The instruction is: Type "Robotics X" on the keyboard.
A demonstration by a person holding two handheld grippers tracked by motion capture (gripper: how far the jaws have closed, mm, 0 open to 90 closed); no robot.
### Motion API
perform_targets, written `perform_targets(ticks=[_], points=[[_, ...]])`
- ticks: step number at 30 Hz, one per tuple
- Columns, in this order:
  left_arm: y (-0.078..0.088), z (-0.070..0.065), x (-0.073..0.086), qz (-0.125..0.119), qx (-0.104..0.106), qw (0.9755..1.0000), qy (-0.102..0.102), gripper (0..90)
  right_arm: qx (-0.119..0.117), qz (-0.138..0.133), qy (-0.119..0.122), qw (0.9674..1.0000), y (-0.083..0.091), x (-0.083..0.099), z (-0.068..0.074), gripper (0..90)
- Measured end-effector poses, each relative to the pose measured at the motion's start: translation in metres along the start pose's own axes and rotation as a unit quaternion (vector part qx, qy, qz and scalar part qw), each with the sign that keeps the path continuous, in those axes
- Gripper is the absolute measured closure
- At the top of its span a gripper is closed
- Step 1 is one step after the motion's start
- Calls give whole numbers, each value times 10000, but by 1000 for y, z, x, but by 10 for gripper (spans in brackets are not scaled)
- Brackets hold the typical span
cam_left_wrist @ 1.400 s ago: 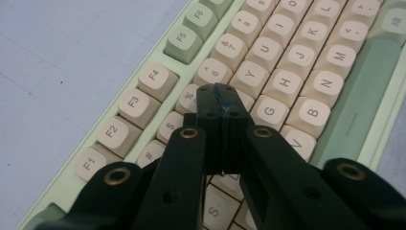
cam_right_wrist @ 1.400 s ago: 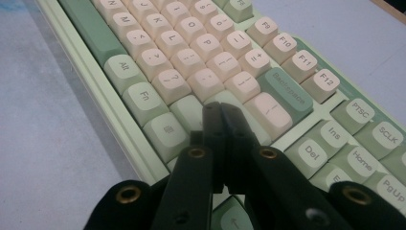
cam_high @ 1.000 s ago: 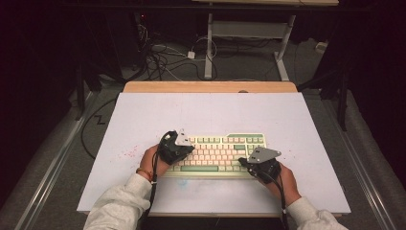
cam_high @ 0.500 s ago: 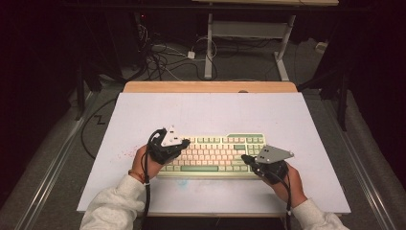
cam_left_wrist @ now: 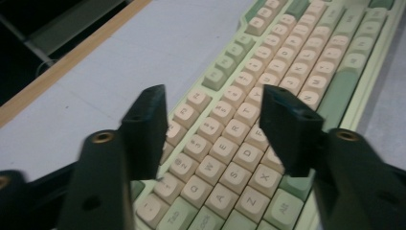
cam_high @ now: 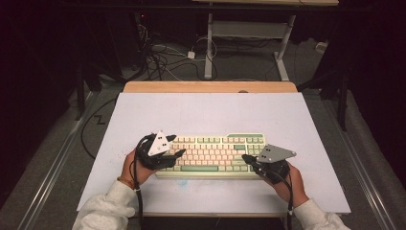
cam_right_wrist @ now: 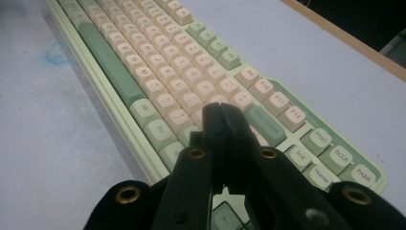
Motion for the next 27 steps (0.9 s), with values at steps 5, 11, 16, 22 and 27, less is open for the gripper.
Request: perform_targets(ticks=[5, 11, 16, 22, 27], points=[[4, 1, 9, -98, -156, 9998, 47, 254, -13, 1, 14, 10000, 0, -1, -1, 900], [11, -4, 21, -122, -207, 9997, -3, 210, -11, -35, -30, 10000, 1, -5, -4, 900], [19, -7, 30, -147, -203, 9997, 54, 182, -31, -44, -22, 10000, -1, -8, -6, 900], [26, -9, 43, -103, -246, 9995, 188, 179, -118, -18, 32, 9999, -8, -14, -5, 900], [30, -10, 54, 2, -244, 9995, 192, 179, -207, 55, 128, 9997, -19, -21, -3, 900]])
Point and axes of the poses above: each handheld gripper's, and its own axes: y roughly backward along the jaws, x roughly out of its underside, z roughly to its left, the point moved 8 cm from there along -y, roughly forward along the jaws, and after that the axes turned 4 degrees about z, right-handed, at the moved point
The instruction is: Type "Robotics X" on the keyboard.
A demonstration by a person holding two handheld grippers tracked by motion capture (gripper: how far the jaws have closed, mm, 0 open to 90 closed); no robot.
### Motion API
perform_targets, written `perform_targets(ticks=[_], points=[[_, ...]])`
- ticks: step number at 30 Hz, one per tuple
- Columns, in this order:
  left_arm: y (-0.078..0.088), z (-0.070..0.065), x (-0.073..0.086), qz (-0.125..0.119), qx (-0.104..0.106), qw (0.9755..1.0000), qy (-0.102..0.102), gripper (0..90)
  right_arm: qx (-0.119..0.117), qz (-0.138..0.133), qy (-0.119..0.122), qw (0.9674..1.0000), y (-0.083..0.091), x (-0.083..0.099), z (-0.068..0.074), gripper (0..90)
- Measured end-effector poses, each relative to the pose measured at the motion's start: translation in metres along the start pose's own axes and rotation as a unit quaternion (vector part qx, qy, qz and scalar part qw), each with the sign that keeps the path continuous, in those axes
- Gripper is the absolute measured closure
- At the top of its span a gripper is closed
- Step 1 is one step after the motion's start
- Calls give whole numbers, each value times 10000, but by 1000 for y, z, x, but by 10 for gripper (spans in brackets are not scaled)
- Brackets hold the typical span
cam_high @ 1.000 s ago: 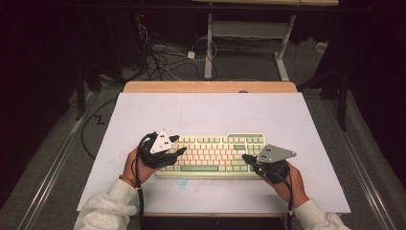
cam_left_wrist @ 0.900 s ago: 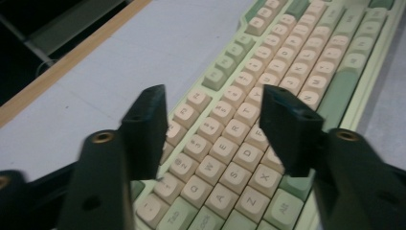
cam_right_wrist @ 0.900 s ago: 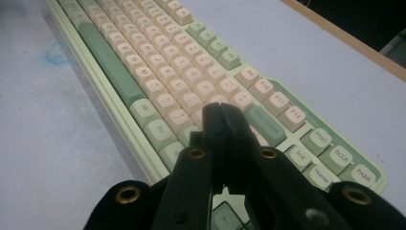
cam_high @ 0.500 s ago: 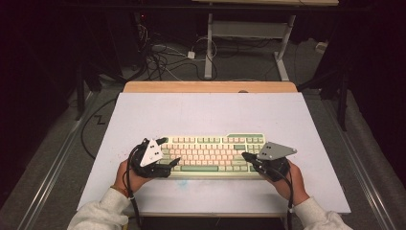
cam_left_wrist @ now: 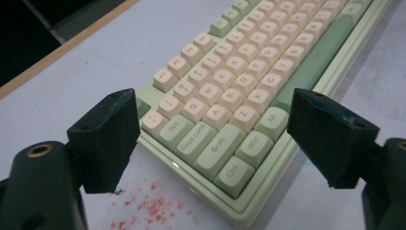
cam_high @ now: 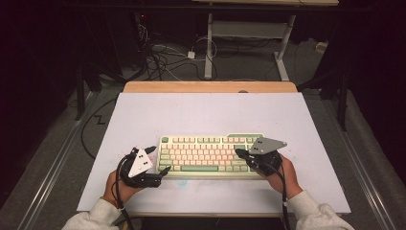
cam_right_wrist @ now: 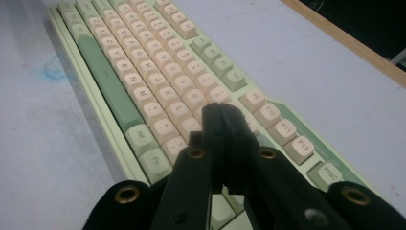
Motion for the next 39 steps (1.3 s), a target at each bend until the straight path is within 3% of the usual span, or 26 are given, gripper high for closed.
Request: perform_targets(ticks=[9, 21, 39], points=[[7, -2, 11, 52, 8, 10000, 65, 179, -85, 128, 128, 9998, -20, -10, 4, 900], [8, -2, 10, 22, 30, 10000, 86, 179, -262, 336, 211, 9989, -57, -24, 14, 900], [8, -2, 10, 27, 60, 9999, 83, 179, -207, 604, 239, 9977, -77, -24, 12, 900]])
Point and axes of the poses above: each handheld gripper's, and its own axes: y roughly backward along the jaws, x roughly out of its underside, z roughly to its left, the point moved 8 cm from there along -y, roughly forward along the jaws, and after that the axes turned 4 degrees about z, right-handed, at the moved point
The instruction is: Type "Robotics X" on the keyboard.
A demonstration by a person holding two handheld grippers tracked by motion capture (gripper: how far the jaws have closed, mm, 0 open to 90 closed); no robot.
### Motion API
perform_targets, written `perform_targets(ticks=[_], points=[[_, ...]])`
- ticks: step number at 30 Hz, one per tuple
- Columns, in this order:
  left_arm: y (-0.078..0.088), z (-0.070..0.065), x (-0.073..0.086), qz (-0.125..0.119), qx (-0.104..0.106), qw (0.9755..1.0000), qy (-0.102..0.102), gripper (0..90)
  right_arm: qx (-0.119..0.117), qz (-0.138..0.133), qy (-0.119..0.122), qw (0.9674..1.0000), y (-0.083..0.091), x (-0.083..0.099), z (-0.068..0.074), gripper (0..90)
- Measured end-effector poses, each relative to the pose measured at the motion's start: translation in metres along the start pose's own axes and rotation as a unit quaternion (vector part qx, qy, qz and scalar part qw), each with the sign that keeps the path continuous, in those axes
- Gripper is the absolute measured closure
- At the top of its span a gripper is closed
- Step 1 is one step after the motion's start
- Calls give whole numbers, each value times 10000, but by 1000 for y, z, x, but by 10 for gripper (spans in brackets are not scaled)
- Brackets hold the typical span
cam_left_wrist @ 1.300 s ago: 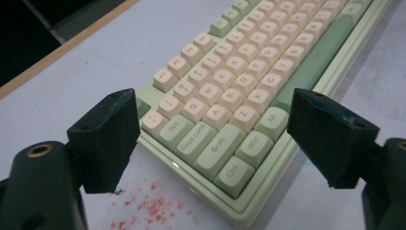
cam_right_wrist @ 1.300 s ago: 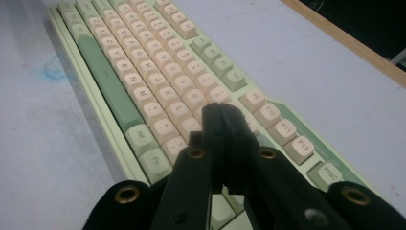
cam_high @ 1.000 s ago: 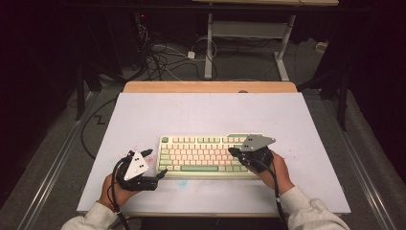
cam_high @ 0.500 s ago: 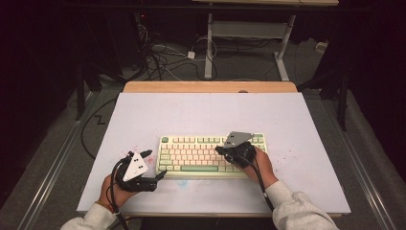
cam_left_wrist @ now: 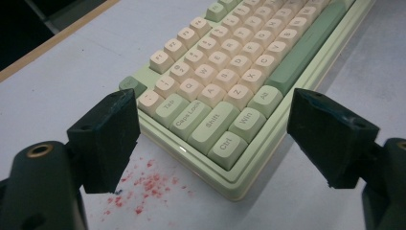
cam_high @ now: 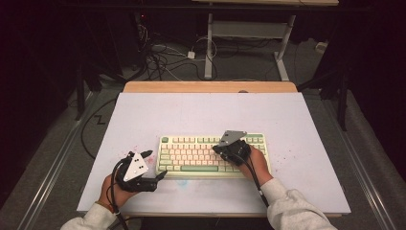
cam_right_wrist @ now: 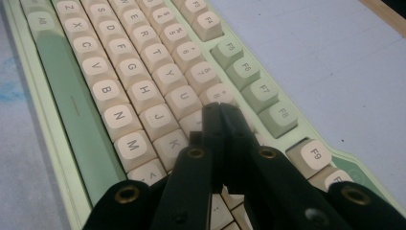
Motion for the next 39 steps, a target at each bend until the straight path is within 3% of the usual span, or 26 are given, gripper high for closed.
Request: perform_targets(ticks=[15, 25, 29, 39], points=[[-1, 0, 1, 32, 9, 10000, -7, 179, 50, 244, 78, 9997, -3, 3, 0, 900], [0, 0, 1, 52, 2, 10000, -37, 179, -26, -191, -123, 9997, 14, -7, 1, 900], [0, 0, 2, 61, -4, 10000, -41, 179, -38, -492, -188, 9986, 26, -12, 0, 900], [0, 0, 2, 77, -17, 10000, -45, 180, -5, -726, -213, 9971, 39, -15, -1, 900]])
Point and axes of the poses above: each handheld gripper's, and its own axes: y roughly backward along the jaws, x roughly out of its underside, z roughly to its left, the point moved 8 cm from there along -y, roughly forward along the jaws, and after that the axes turned 4 degrees about z, right-handed, at the moved point
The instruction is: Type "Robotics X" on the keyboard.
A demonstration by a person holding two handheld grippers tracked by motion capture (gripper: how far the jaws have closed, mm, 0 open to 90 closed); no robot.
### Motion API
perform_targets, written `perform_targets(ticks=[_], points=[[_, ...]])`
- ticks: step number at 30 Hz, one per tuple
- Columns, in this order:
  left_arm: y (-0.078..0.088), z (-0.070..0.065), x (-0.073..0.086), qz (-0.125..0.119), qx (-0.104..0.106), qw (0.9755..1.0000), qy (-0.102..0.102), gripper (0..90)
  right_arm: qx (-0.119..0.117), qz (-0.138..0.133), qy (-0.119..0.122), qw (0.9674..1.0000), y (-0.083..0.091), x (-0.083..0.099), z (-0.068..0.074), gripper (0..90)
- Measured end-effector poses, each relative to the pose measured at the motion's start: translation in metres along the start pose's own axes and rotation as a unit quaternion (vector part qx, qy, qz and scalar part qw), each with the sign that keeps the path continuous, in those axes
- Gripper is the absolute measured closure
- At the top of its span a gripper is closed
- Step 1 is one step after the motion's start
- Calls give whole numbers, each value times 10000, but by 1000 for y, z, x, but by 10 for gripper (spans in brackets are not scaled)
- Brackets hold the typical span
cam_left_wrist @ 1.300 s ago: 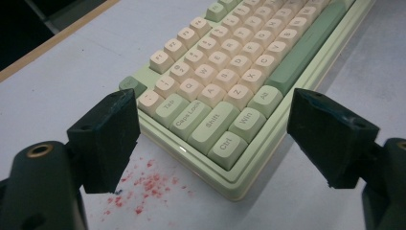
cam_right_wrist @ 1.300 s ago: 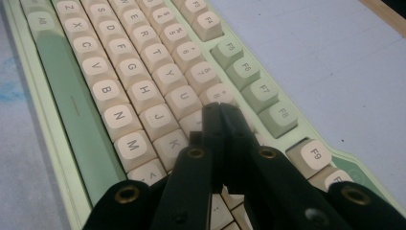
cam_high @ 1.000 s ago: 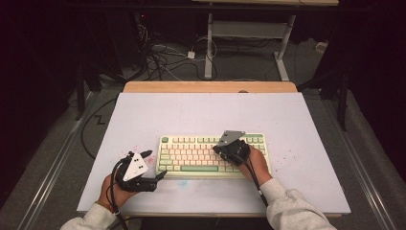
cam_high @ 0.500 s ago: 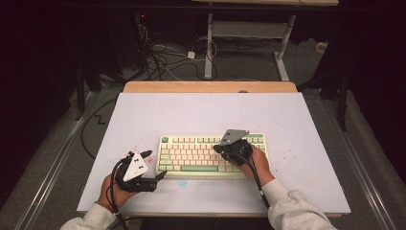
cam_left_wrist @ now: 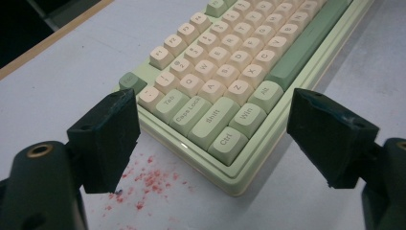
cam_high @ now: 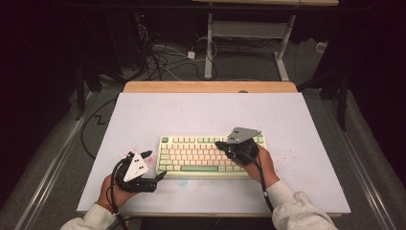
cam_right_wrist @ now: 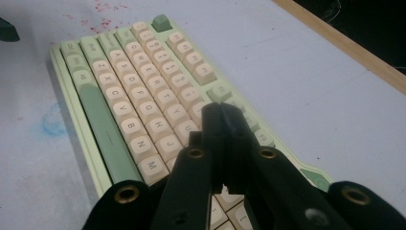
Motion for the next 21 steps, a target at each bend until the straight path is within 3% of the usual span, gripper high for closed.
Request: perform_targets(ticks=[13, 21], points=[[0, -1, 1, 36, 1, 10000, -29, 179, 49, -293, -17, 9996, 18, -7, 3, 788], [0, -1, 0, 36, 7, 10000, -42, 179, 118, -481, 31, 9988, 29, -7, 5, 540]])
Point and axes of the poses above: each handheld gripper's, and its own axes: y roughly backward along the jaws, x roughly out of its underside, z roughly to its left, the point moved 8 cm from there along -y, roughly forward along the jaws, and after that the axes turned 4 degrees about z, right-handed, at the moved point
